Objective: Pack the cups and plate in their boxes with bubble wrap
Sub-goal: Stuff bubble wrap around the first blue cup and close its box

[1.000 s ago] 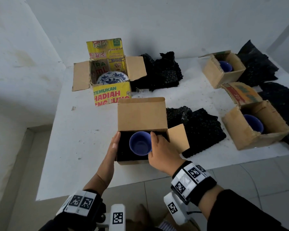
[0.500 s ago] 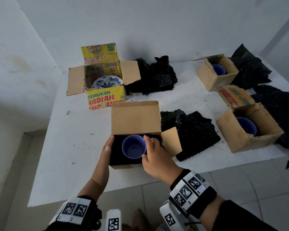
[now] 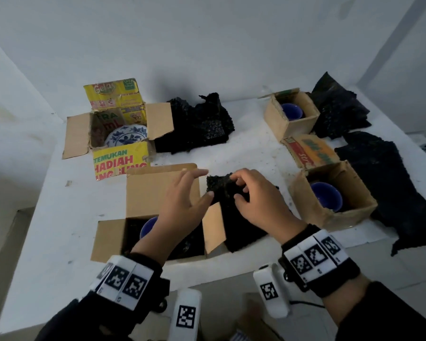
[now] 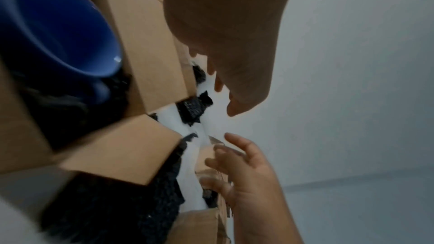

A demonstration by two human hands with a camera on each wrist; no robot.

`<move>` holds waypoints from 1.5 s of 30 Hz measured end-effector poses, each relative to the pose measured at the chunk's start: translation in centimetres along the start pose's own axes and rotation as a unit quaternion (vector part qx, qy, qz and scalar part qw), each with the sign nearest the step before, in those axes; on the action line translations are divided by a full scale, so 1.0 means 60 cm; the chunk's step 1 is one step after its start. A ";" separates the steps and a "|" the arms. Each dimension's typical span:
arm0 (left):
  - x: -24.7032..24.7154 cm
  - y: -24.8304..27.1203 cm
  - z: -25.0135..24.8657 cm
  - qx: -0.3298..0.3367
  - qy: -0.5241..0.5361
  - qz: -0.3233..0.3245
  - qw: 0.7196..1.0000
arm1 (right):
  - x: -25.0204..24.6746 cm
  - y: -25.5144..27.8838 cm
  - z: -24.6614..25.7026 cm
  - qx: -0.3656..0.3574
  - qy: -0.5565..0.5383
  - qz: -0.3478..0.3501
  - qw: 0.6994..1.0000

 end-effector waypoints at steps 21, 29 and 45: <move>0.175 -0.169 0.046 -0.150 -0.068 0.203 0.965 | 0.016 -0.119 -0.178 0.087 -0.078 0.017 0.993; 0.137 -0.193 -0.018 -0.095 0.097 0.190 0.972 | -0.056 -0.141 -0.133 0.129 -0.426 -0.072 0.893; -0.051 -0.147 -0.045 0.036 -0.036 -0.004 0.999 | -0.063 -0.121 0.032 0.010 -0.439 -0.029 0.898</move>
Point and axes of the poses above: each hand's wrist, its own y-axis away from the middle knuckle, its own x-axis out of the palm, z = x × y, the point moved 10 cm from there along -y, towards the middle knuckle, and after that the axes turned 10 degrees about -y, right-handed, at the moved point
